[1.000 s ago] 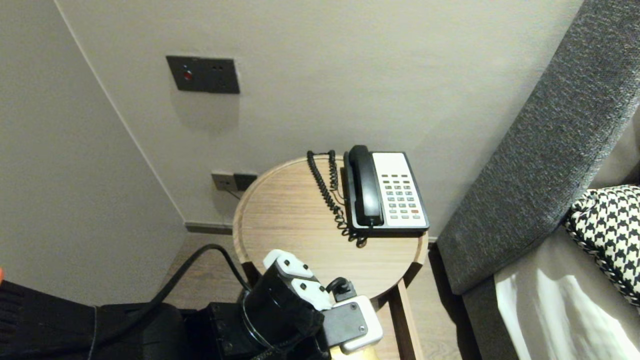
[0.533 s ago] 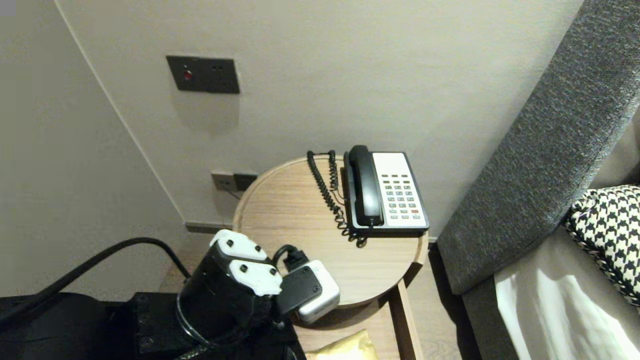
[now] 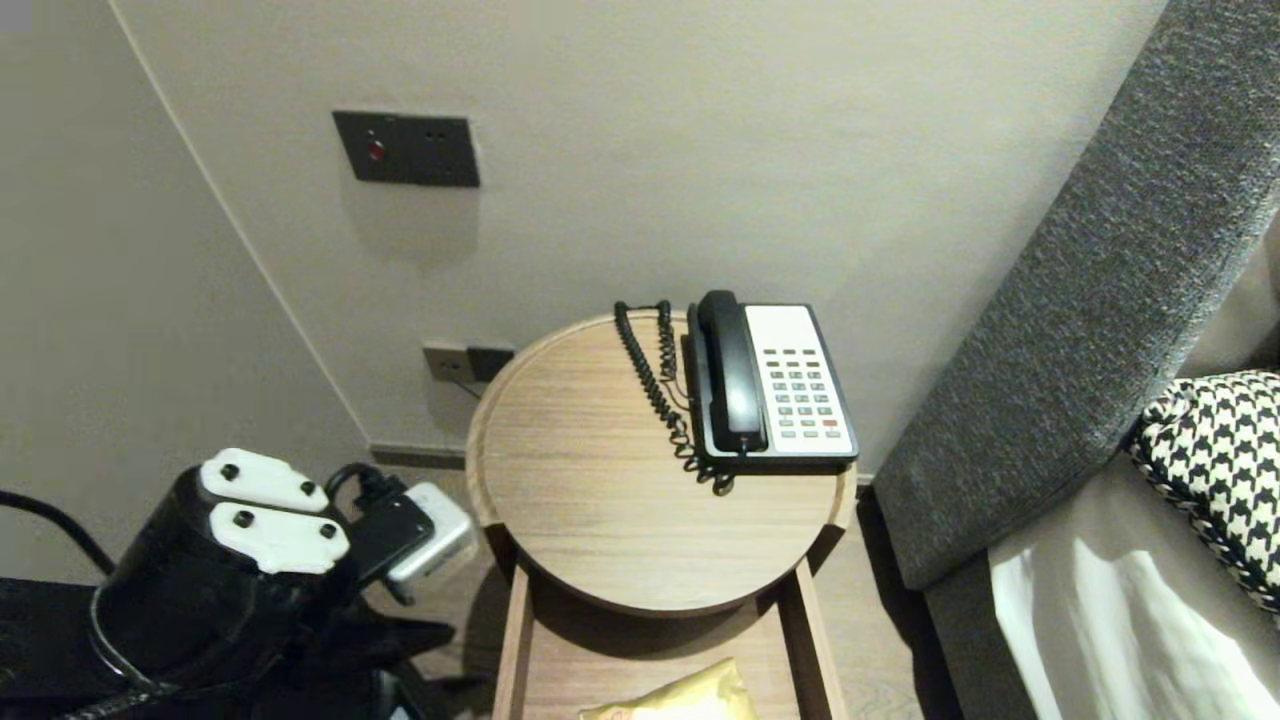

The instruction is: Put the tissue on the table in the drawer one by one, then close the nightstand drawer

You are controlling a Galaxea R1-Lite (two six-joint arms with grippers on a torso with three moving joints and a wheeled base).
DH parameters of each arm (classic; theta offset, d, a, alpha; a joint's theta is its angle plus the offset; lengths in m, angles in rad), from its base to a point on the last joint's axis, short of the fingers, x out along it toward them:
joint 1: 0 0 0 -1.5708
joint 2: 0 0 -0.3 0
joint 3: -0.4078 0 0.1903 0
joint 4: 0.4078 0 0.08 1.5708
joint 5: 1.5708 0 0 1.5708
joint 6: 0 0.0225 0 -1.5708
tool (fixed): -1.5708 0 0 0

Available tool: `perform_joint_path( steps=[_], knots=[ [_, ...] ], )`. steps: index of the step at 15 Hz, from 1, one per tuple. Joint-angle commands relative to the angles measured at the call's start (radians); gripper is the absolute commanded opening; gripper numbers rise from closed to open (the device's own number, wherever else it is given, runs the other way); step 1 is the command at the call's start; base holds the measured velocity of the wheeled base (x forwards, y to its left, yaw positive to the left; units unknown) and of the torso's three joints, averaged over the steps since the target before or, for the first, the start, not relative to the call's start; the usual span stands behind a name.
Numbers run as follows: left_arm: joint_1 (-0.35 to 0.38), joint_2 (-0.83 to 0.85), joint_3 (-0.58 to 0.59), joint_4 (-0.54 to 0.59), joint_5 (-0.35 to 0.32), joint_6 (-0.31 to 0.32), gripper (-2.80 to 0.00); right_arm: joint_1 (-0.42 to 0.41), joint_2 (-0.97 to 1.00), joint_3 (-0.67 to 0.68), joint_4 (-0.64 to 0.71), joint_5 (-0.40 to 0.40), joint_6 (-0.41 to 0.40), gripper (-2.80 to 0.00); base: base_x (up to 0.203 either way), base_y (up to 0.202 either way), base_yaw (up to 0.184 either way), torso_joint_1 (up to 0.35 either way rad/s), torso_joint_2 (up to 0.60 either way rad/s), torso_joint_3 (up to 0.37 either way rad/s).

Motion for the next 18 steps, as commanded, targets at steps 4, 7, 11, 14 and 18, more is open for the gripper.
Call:
perform_joint_path(
  steps=[4, 7, 11, 14, 18],
  knots=[
    [0.085, -0.118, -0.057, 0.443, -0.001, -0.169, -2.80, 0.000, 0.000, 0.040, -0.001, 0.000, 0.000, -2.80, 0.000, 0.000, 0.000, 0.000, 0.00, 0.000],
    [0.078, -0.115, -0.075, 0.617, -0.044, -0.232, -2.80, 0.000, 0.000, 0.040, -0.001, 0.000, 0.000, -2.80, 0.000, 0.000, 0.000, 0.000, 0.00, 0.000],
    [0.014, -0.068, -0.077, 0.760, -0.215, -0.246, -2.80, 0.000, 0.000, 0.040, -0.001, 0.000, 0.000, -2.80, 0.000, 0.000, 0.000, 0.000, 0.00, 0.000],
    [-0.053, 0.022, -0.077, 0.747, -0.262, -0.317, -2.80, 0.000, 0.000, 0.040, -0.001, 0.000, 0.000, -2.80, 0.000, 0.000, 0.000, 0.000, 0.00, 0.000],
    [-0.156, 0.131, -0.080, 0.615, -0.294, -0.468, -2.80, 0.000, 0.000, 0.040, -0.001, 0.000, 0.000, -2.80, 0.000, 0.000, 0.000, 0.000, 0.00, 0.000]
  ],
)
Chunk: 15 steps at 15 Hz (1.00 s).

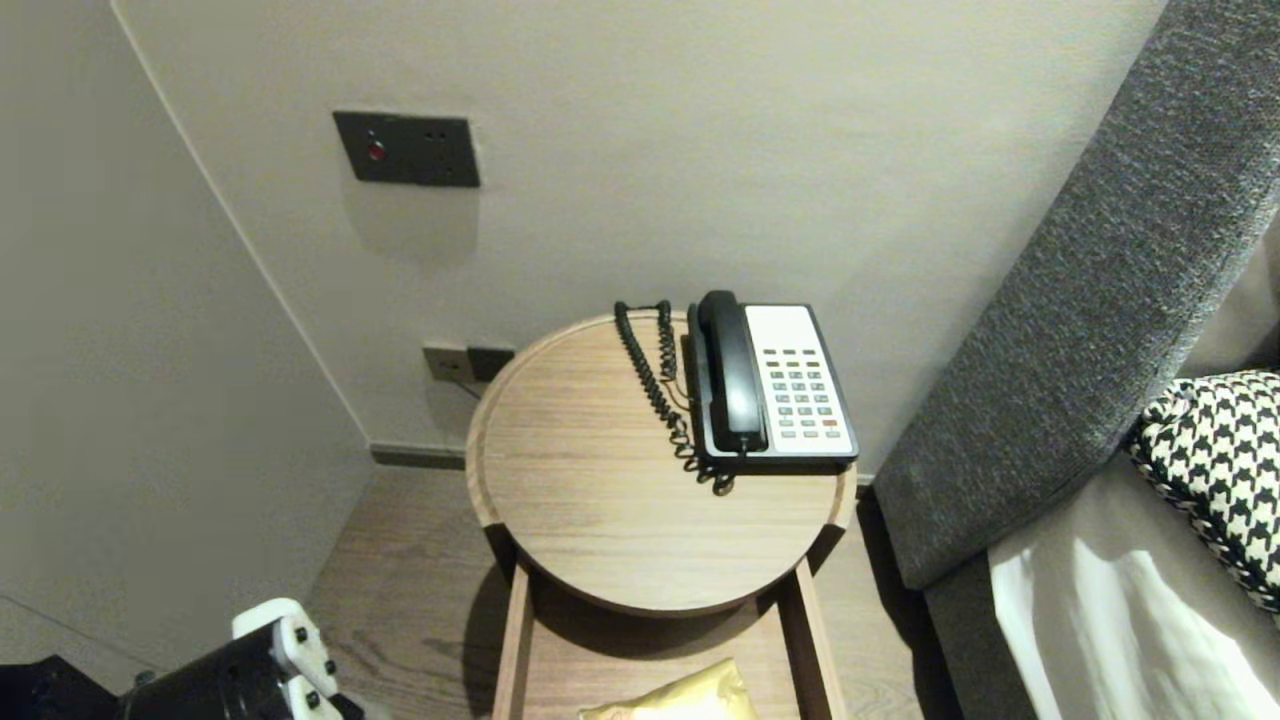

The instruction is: Close the nightstand drawer

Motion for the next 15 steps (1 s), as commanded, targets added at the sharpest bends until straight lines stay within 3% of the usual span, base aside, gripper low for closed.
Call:
perform_joint_path(
  steps=[1, 8, 12, 15],
  knots=[
    [-0.040, 0.102, -0.002, -0.059, 0.000, -0.075, -2.80, 0.000, 0.000, 0.040, -0.001, 0.000, -0.001, -2.80, 0.000, 0.000, 0.000, 0.000, 0.00, 0.000],
    [-0.160, 0.229, -0.023, -0.150, 0.007, -0.185, -2.80, 0.000, 0.000, 0.040, -0.001, 0.000, 0.001, -2.80, 0.000, 0.000, 0.000, 0.000, 0.00, 0.000],
    [-0.191, 0.276, -0.031, -0.281, 0.179, -0.215, -2.80, 0.000, 0.000, 0.040, -0.001, 0.000, 0.000, -2.80, 0.000, 0.000, 0.000, 0.000, 0.00, 0.000],
    [-0.199, 0.306, -0.039, -0.305, 0.186, -0.212, -2.80, 0.000, 0.000, 0.040, -0.001, 0.000, 0.001, -2.80, 0.000, 0.000, 0.000, 0.000, 0.00, 0.000]
  ],
)
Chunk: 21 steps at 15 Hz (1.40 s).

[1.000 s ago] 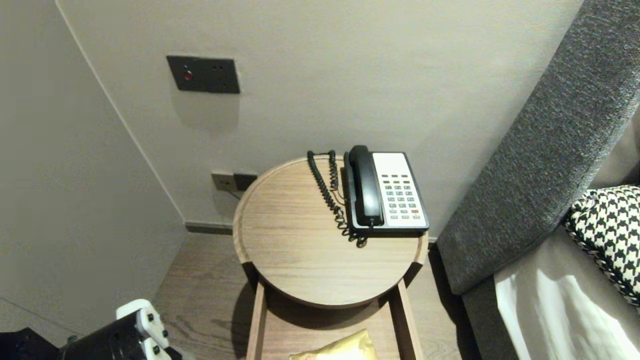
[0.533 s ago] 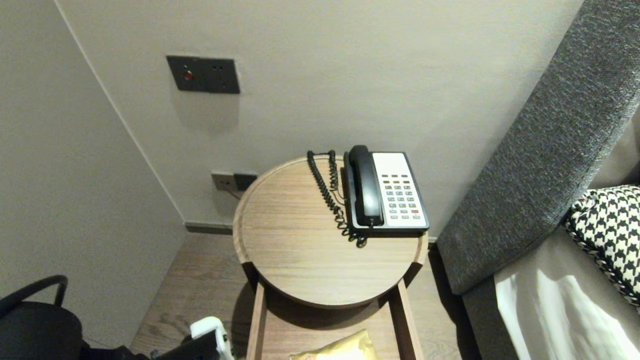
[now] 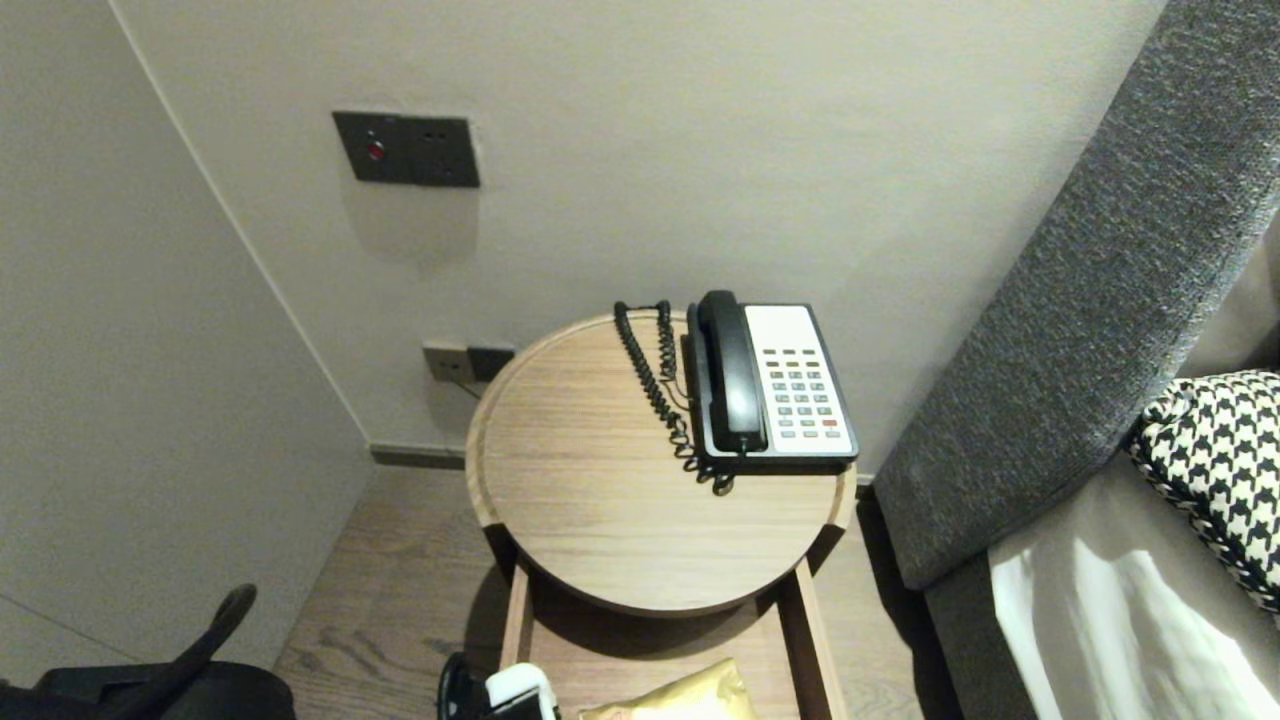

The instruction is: Close the nightstand drawer

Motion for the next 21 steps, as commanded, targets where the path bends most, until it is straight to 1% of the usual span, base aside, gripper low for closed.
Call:
perform_joint_path(
  steps=[1, 4, 7, 8, 9, 11, 14, 16, 20, 21],
  knots=[
    [-0.008, 0.030, -0.001, -0.029, 0.004, -0.003, -2.80, 0.000, 0.000, 0.040, -0.001, 0.000, 0.001, -2.80, 0.000, 0.000, 0.000, 0.000, 0.00, 0.000],
    [-0.011, 0.033, 0.005, -0.137, 0.084, -0.006, -2.80, 0.000, 0.000, 0.040, -0.001, 0.000, 0.001, -2.80, 0.000, 0.000, 0.000, 0.000, 0.00, 0.000],
    [-0.010, 0.030, 0.001, -0.149, 0.104, 0.004, -2.80, 0.000, 0.000, 0.040, -0.001, 0.000, 0.001, -2.80, 0.000, 0.000, 0.000, 0.000, 0.00, 0.000],
    [-0.010, 0.030, -0.001, -0.150, 0.130, 0.007, -2.80, 0.000, 0.000, 0.040, -0.001, 0.000, 0.001, -2.80, 0.000, 0.000, 0.000, 0.000, 0.00, 0.000],
    [-0.008, 0.030, -0.002, -0.157, 0.139, 0.007, -2.80, 0.000, 0.000, 0.040, -0.001, 0.000, 0.000, -2.80, 0.000, 0.000, 0.000, 0.000, 0.00, 0.000],
    [-0.004, 0.027, -0.001, -0.199, 0.152, 0.008, -2.80, 0.000, 0.000, 0.040, -0.001, 0.000, 0.001, -2.80, 0.000, 0.000, 0.000, 0.000, 0.00, 0.000],
    [0.045, 0.023, -0.008, -0.229, 0.172, 0.022, -2.80, 0.000, 0.000, 0.040, -0.001, 0.000, 0.000, -2.80, 0.000, 0.000, 0.000, 0.000, 0.00, 0.000],
    [0.081, 0.023, -0.008, -0.264, 0.173, 0.037, -2.80, 0.000, 0.000, 0.040, -0.001, 0.000, 0.001, -2.80, 0.000, 0.000, 0.000, 0.000, 0.00, 0.000],
    [0.146, 0.031, -0.014, -0.290, 0.174, 0.063, -2.80, 0.000, 0.000, 0.040, -0.001, 0.000, 0.001, -2.80, 0.000, 0.000, 0.000, 0.000, 0.00, 0.000],
    [0.160, 0.032, -0.019, -0.305, 0.173, 0.083, -2.80, 0.000, 0.000, 0.040, -0.001, 0.000, 0.001, -2.80, 0.000, 0.000, 0.000, 0.000, 0.00, 0.000]
  ],
)
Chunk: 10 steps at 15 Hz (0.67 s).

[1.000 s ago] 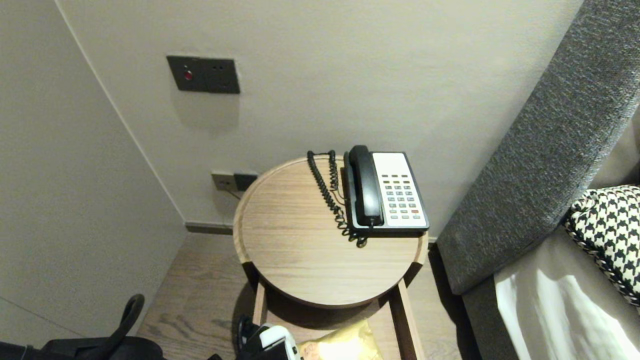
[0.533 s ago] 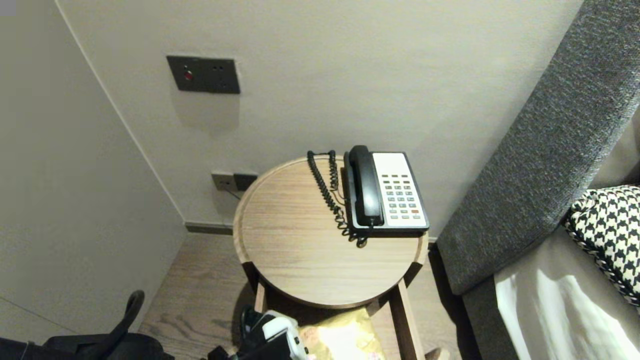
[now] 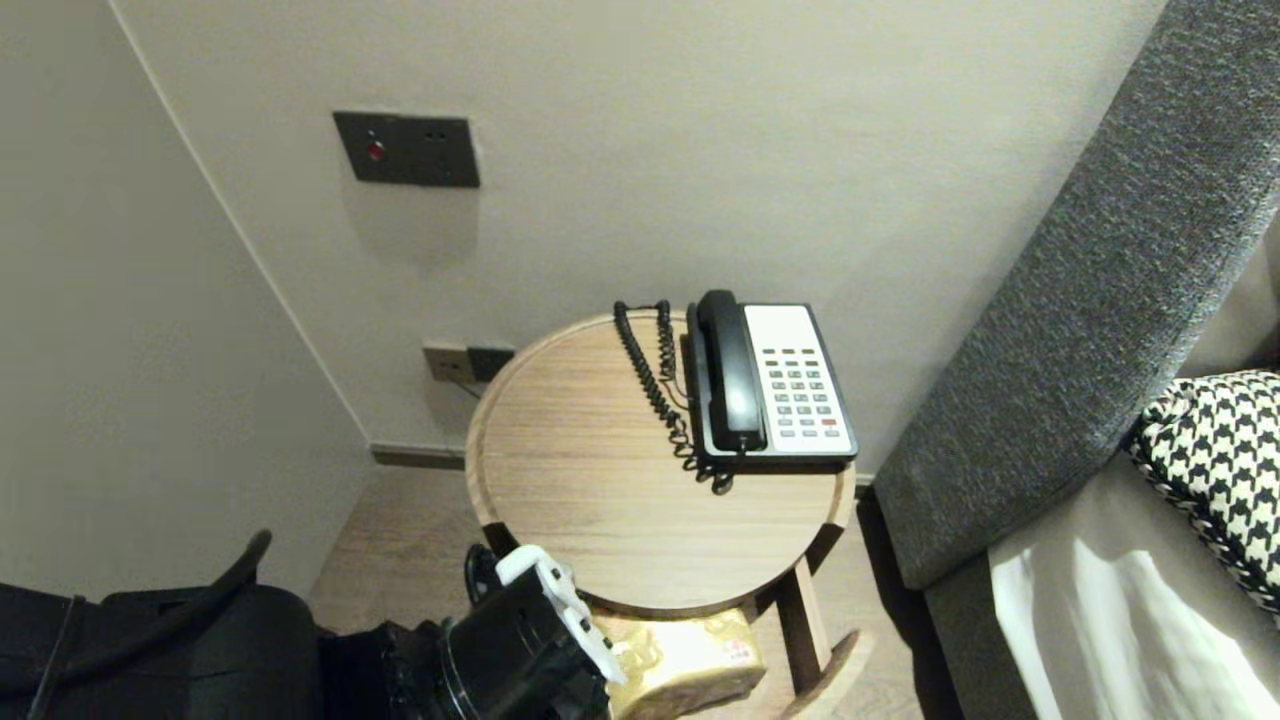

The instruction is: Close the nightstand drawer

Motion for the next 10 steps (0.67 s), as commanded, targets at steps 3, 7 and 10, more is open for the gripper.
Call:
perform_joint_path(
  steps=[3, 7, 10],
  knots=[
    [0.066, 0.032, -0.033, -0.055, 0.000, 0.038, -2.80, 0.000, 0.000, 0.040, -0.001, 0.000, 0.001, -2.80, 0.000, 0.000, 0.000, 0.000, 0.00, 0.000],
    [0.114, 0.052, -0.068, -0.130, -0.007, 0.068, -2.80, 0.000, 0.000, 0.040, -0.001, 0.000, 0.001, -2.80, 0.000, 0.000, 0.000, 0.000, 0.00, 0.000],
    [0.159, 0.058, -0.075, -0.147, -0.007, 0.096, -2.80, 0.000, 0.000, 0.040, -0.001, 0.000, 0.001, -2.80, 0.000, 0.000, 0.000, 0.000, 0.00, 0.000]
  ],
)
